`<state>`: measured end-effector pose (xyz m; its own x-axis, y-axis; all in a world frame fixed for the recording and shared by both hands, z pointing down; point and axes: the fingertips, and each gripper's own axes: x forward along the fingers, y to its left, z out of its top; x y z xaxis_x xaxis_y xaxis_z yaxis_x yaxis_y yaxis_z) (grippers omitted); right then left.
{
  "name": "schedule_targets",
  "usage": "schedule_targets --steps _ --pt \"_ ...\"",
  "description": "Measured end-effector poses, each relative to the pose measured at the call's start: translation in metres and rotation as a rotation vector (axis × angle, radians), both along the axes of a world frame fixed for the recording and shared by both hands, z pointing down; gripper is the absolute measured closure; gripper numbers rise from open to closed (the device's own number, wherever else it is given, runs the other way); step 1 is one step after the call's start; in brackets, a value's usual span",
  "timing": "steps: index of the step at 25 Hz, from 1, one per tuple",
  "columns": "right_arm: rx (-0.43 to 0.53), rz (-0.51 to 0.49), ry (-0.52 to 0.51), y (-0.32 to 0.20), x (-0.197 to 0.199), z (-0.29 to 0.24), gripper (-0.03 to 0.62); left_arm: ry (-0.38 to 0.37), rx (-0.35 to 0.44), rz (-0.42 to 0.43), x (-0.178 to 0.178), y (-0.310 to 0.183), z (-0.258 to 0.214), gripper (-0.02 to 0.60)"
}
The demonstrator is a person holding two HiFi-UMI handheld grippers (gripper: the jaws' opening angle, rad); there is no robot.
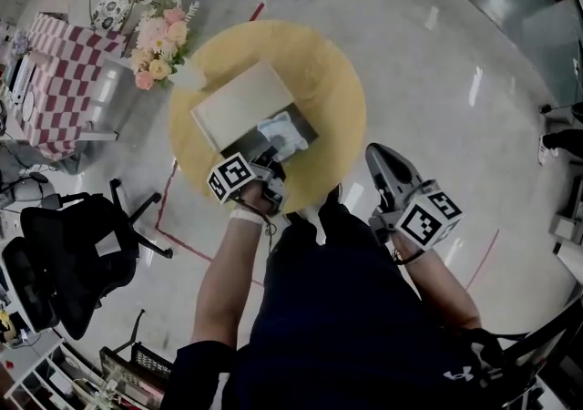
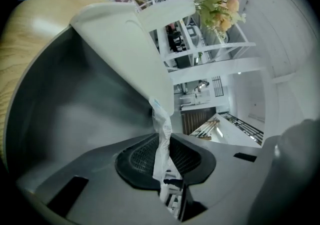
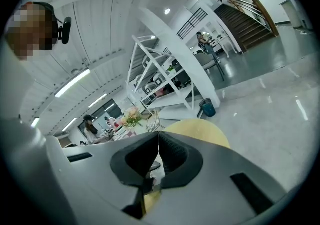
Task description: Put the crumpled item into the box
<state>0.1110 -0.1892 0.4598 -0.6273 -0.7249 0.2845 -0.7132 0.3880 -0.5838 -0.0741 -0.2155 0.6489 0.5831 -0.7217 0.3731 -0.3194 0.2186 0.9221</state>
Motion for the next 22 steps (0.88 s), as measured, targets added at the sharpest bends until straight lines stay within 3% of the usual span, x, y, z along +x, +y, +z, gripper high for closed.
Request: schedule_targets --steps 17,22 --pt "-0.056 0.020 -0.015 -0.016 0.006 0.018 0.582 0.024 -0.091 -0.022 0.016 -0.022 0.022 0.514" --pt "-0.067 0.028 -0.022 -0.017 0.009 0.023 0.582 -0.034 -0.143 -0.021 0.018 -0.025 0.028 0.513"
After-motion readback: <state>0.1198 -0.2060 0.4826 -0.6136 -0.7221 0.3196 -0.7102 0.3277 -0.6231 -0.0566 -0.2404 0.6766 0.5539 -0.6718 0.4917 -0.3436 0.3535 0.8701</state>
